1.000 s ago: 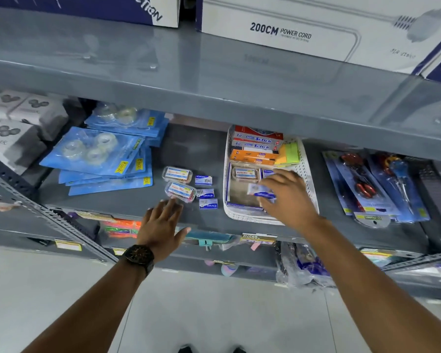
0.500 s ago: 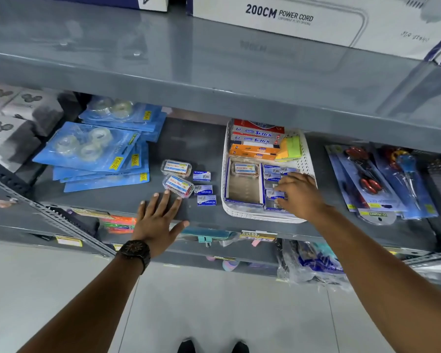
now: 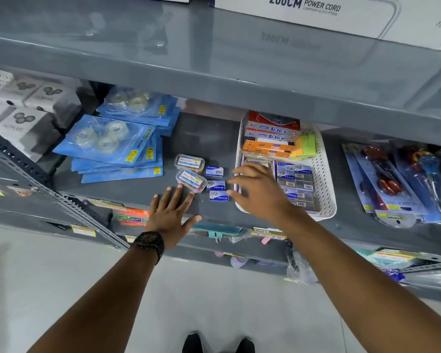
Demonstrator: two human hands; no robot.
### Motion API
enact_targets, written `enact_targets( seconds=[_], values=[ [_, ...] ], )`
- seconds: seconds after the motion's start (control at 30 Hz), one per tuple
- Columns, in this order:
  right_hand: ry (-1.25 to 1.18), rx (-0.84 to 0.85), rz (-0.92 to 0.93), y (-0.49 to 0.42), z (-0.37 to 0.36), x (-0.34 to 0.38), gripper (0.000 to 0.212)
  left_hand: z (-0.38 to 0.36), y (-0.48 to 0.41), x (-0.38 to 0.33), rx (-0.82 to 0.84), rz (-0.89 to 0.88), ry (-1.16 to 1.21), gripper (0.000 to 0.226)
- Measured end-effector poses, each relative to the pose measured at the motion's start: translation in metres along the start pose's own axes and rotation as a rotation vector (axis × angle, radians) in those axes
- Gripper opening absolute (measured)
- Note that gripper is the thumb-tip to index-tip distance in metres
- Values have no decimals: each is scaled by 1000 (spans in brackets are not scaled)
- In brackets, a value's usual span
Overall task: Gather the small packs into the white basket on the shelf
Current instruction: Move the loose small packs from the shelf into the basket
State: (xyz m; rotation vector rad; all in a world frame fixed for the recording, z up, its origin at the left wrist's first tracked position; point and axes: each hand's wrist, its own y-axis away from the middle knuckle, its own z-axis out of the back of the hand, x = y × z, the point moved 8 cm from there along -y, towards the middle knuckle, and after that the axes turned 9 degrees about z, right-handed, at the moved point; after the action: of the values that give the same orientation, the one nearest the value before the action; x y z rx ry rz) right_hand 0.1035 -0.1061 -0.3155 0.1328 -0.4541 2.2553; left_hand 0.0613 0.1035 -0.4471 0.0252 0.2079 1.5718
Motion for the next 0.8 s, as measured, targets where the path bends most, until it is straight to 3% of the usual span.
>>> enact_targets(
  seconds=[0.17, 0.3, 0.4, 0.5, 0.7, 0.8],
  values=[
    [249, 507, -74, -29, -55, 17, 27, -3, -3, 2, 37, 9, 2, 83],
    [381, 661, -122, -33, -68, 12, 15, -5, -5, 3, 50, 3, 10, 86],
    [384, 628, -105, -35, -70, 10, 13, -6, -5, 3, 49, 4, 12, 85],
    [315, 543, -73, -34, -62, 16, 24, -5, -5, 3, 37, -1, 29, 87],
    [117, 97, -148, -8, 19, -2, 30, -4, -5, 3, 9, -4, 40, 85],
    [156, 67, -242, 26, 54, -54, 33, -6, -5, 3, 0, -4, 32, 83]
  ],
)
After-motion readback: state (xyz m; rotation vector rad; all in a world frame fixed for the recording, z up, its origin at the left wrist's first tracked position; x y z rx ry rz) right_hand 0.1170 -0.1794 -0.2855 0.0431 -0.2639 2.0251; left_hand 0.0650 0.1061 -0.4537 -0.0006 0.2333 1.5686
